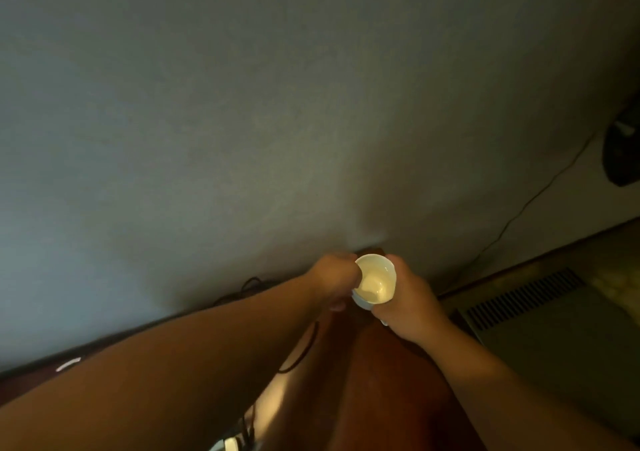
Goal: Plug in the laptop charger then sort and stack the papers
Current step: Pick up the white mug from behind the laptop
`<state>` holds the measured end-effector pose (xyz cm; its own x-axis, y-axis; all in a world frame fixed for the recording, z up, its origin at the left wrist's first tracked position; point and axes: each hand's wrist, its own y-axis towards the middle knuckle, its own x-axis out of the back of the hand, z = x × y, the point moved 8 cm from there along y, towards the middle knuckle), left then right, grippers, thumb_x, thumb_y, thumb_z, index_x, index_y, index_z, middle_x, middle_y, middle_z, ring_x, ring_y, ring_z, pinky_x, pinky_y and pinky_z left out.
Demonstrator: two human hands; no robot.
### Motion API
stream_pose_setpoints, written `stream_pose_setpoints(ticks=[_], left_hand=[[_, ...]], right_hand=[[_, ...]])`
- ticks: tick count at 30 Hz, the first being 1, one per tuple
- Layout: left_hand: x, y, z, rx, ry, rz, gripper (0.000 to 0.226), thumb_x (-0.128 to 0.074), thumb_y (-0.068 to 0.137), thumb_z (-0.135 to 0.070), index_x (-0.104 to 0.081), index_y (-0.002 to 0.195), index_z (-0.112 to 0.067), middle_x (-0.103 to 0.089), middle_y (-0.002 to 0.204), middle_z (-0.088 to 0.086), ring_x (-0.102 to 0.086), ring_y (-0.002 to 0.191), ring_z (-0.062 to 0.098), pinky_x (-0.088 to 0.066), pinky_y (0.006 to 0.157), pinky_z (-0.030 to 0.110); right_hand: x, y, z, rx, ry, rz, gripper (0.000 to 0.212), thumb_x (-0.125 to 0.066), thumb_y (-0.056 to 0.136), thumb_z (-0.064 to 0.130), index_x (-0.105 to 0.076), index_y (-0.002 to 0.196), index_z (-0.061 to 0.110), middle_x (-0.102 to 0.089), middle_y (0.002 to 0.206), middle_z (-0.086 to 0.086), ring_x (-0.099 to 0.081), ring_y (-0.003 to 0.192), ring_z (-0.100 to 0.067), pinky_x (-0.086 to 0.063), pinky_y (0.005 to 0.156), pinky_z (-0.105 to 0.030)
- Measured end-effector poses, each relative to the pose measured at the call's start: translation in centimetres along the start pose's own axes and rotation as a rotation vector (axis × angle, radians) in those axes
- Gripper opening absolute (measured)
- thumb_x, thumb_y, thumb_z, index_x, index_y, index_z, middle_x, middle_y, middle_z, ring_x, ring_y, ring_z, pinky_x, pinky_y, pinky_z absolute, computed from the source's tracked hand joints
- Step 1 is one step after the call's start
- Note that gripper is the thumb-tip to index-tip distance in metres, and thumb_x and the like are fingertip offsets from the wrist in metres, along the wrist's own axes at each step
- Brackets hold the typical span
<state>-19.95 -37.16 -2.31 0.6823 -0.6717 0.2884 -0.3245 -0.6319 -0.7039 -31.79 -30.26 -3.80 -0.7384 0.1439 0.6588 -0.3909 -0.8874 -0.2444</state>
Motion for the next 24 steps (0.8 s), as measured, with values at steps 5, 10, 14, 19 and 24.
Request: stream_pose_setpoints(ticks=[5, 10, 14, 19, 24], left_hand=[[-0.6, 1.5, -0.4, -0.034, -0.051, -0.01, 0.055, -0.053, 0.087, -0.006, -0.051, 0.14, -0.022, -0.055, 0.132, 0.012, -0.052, 0.118, 0.034, -0.045, 0.078, 0.037], [-0.6, 2.7, 0.1, -0.07, -0.073, -0.032, 0.053, -0.051, 0.089, -0.003, -0.053, 0.139, -0.022, -0.058, 0.129, 0.008, -0.053, 0.115, 0.028, -0.044, 0.074, 0.031], [-0.5, 3.3, 0.2, -0.088, -0.129, -0.059, 0.054, -0.049, 0.091, 0.0, -0.051, 0.141, -0.021, -0.057, 0.127, 0.007, -0.051, 0.108, 0.023, -0.044, 0.084, 0.034], [-0.6, 3.5, 0.3, -0.111, -0.108, -0.065, 0.059, -0.049, 0.092, -0.001, -0.045, 0.146, -0.022, -0.054, 0.133, 0.007, -0.05, 0.112, 0.025, -0.046, 0.088, 0.036], [-0.3, 3.6, 0.8, -0.118, -0.074, -0.103, 0.069, -0.052, 0.09, 0.0, -0.034, 0.154, -0.018, -0.043, 0.152, 0.007, -0.043, 0.136, 0.032, -0.041, 0.109, 0.042]], right_hand=[[-0.1, 1.5, -0.3, -0.006, 0.038, 0.002, 0.076, -0.082, 0.078, 0.023, -0.04, 0.14, 0.026, -0.055, 0.133, 0.002, -0.054, 0.117, -0.02, -0.043, 0.083, -0.025], [-0.9, 2.4, -0.6, -0.041, 0.026, -0.022, 0.077, -0.082, 0.078, 0.027, -0.039, 0.141, 0.029, -0.054, 0.134, 0.003, -0.054, 0.117, -0.019, -0.048, 0.088, -0.028], [-1.5, 3.0, -1.3, -0.048, 0.021, -0.027, 0.08, -0.082, 0.077, 0.029, -0.037, 0.143, 0.03, -0.054, 0.134, 0.004, -0.055, 0.117, -0.02, -0.052, 0.091, -0.032], [-2.1, 3.4, -1.9, -0.066, 0.002, -0.001, 0.086, -0.081, 0.078, 0.03, -0.03, 0.147, 0.031, -0.05, 0.138, 0.002, -0.053, 0.119, -0.022, -0.054, 0.093, -0.036], [-2.0, 3.3, -2.2, -0.077, -0.018, 0.008, 0.099, -0.082, 0.077, 0.033, -0.018, 0.153, 0.031, -0.04, 0.149, -0.001, -0.046, 0.13, -0.026, -0.048, 0.099, -0.039]])
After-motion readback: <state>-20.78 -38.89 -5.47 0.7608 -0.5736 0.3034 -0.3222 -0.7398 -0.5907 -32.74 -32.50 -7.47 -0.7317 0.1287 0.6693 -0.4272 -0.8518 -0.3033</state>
